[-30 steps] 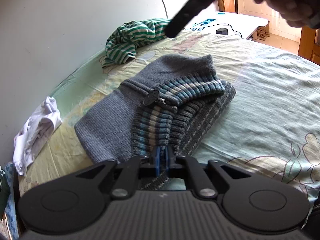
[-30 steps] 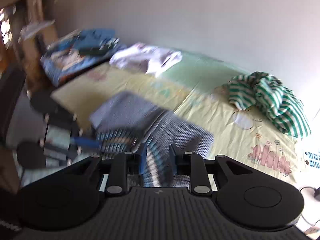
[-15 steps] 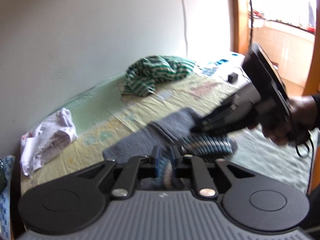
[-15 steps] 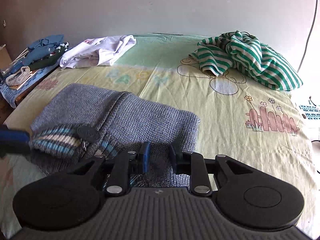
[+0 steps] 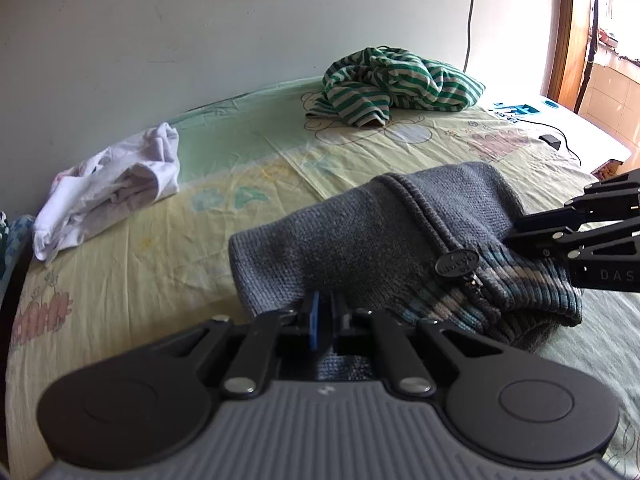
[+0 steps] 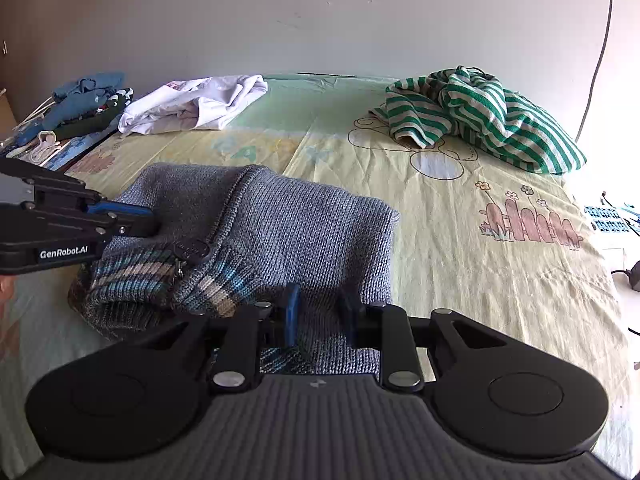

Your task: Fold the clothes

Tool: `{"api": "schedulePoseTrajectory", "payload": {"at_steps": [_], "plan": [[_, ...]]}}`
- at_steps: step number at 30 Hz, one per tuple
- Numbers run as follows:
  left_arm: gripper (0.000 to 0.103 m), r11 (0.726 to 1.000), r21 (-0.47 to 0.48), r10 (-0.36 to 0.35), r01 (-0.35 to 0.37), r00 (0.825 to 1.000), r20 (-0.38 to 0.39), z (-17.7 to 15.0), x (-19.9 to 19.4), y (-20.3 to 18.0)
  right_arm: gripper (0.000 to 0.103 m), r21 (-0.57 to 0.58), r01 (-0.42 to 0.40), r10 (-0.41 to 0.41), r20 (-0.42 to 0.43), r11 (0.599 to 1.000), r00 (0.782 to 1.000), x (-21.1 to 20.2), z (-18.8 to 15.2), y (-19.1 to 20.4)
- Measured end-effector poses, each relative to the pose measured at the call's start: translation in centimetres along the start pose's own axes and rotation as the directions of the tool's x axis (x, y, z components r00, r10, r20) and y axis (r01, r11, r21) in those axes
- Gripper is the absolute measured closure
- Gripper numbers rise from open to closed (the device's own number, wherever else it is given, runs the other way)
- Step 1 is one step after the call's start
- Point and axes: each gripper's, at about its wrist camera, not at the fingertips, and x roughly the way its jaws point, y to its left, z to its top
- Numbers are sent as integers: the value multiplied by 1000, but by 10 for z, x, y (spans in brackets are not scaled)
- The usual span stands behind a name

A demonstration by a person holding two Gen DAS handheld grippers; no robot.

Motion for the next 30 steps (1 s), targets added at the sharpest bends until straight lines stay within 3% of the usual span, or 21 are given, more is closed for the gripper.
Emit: {"api": "schedulePoseTrajectory", "payload": {"at_steps": [4,8,18,20,23,25,30], "plan": [[78,988,-152,-19,11,999,-51,17,-4,13,78,-42,29,-30,-22,999,999,1,4,9],[75,969,-239,35,-59,994,-103,19,-5,7,78,-65,71,-72,-22,995,997,-4,1,20],[72,942,-238,200,-237,965,-167,18,-13,-18,78,-78,126,-124,33,989,992,-11,-11,30],[66,935,-245,218,-255,961,-168,18,-19,-21,76,-60,112,-110,41,992,993,-17,-13,27],[57,921,-266,246,-284,954,-169,18,-29,-23,68,-45,103,-101,41,994,994,-22,-15,22],[57,910,-282,267,-305,949,-168,16,-35,-23,58,-29,99,-98,33,995,995,-23,-15,19],[56,891,-325,268,-316,946,-184,10,-43,-18,54,15,51,-52,27,999,998,-25,-15,11]]}}
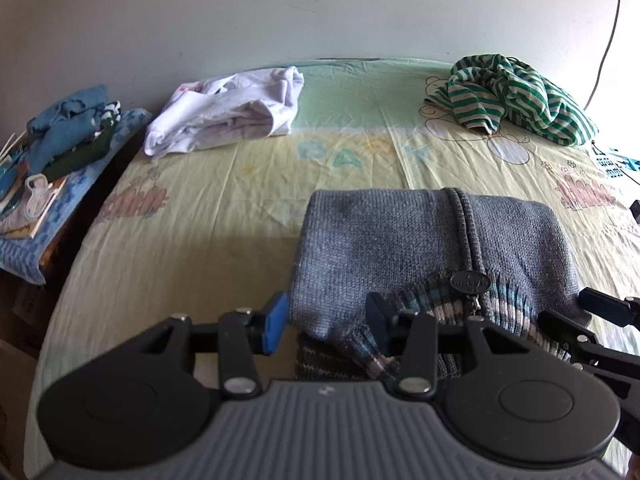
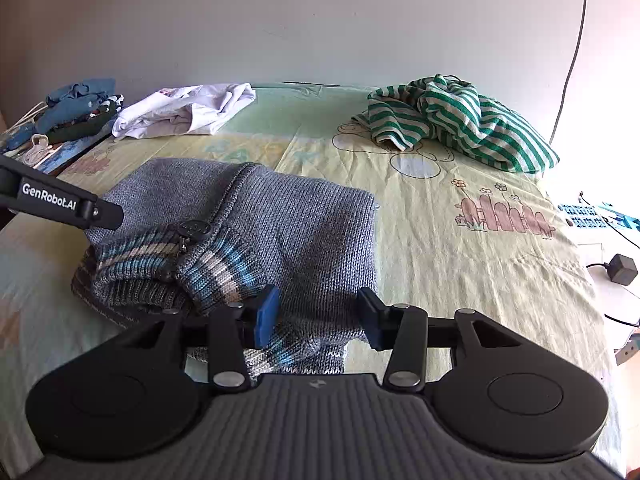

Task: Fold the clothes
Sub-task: 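Grasp the folded sweater bundle from both sides with both grippers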

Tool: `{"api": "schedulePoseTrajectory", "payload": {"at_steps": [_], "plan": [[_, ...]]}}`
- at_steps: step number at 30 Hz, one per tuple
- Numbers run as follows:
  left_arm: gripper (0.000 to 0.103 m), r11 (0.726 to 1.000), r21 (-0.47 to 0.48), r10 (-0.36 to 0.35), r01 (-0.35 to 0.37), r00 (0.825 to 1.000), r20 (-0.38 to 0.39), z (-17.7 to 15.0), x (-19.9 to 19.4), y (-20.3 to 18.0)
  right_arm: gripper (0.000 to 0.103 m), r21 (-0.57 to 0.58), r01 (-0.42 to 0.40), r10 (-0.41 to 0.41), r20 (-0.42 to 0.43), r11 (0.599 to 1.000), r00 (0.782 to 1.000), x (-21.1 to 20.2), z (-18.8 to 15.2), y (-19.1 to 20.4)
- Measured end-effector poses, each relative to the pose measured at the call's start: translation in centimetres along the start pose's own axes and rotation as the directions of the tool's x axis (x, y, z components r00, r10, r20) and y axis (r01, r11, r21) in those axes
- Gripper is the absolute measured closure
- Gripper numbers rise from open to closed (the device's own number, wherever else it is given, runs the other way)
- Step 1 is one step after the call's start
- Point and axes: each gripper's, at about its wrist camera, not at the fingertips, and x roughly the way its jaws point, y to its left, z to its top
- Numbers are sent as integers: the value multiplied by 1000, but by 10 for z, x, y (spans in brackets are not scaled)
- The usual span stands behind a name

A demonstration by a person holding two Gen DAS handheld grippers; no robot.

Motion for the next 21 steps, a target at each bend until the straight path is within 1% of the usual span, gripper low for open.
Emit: {"api": "schedulePoseTrajectory", "payload": {"at_steps": [2,3,5,6,8,9,10,11,14,17,19,21], "plan": [[52,1000,-1,-2,2,1000,-7,0,2,4,47,2,-12,12,-9,1000,1000,-3,2,0],[50,1000,2,-5,5,1000,-9,1,3,6,42,1,-16,16,-15,1000,1000,-5,3,0],[44,1000,15,-15,15,1000,-15,5,8,10,41,11,-37,37,-24,999,999,-10,9,-3],[43,999,24,-24,25,1000,-18,8,10,12,41,17,-44,45,-26,999,999,-12,12,-4],[39,998,43,-50,51,998,-24,14,15,17,40,42,-40,41,-26,998,999,-17,20,-8],[38,996,52,-71,72,997,-28,17,17,20,37,63,-29,31,-30,998,999,-18,24,-11],[33,994,59,-90,91,996,-27,21,20,23,30,90,-24,28,-34,996,999,-19,29,-14],[27,992,65,-108,110,994,-24,25,22,26,29,126,-32,37,-35,992,999,-19,34,-19],[19,985,91,-147,148,989,-22,34,33,34,29,192,-32,42,-47,981,998,-12,46,-27],[18,978,89,-184,190,980,-70,36,52,40,28,209,0,16,-73,978,997,2,50,-33],[17,972,84,-209,218,972,-104,38,65,45,28,226,-5,33,-121,974,992,17,48,-38],[15,969,68,-227,237,966,-122,38,74,46,28,239,-20,58,-153,971,987,29,45,-40]]}}
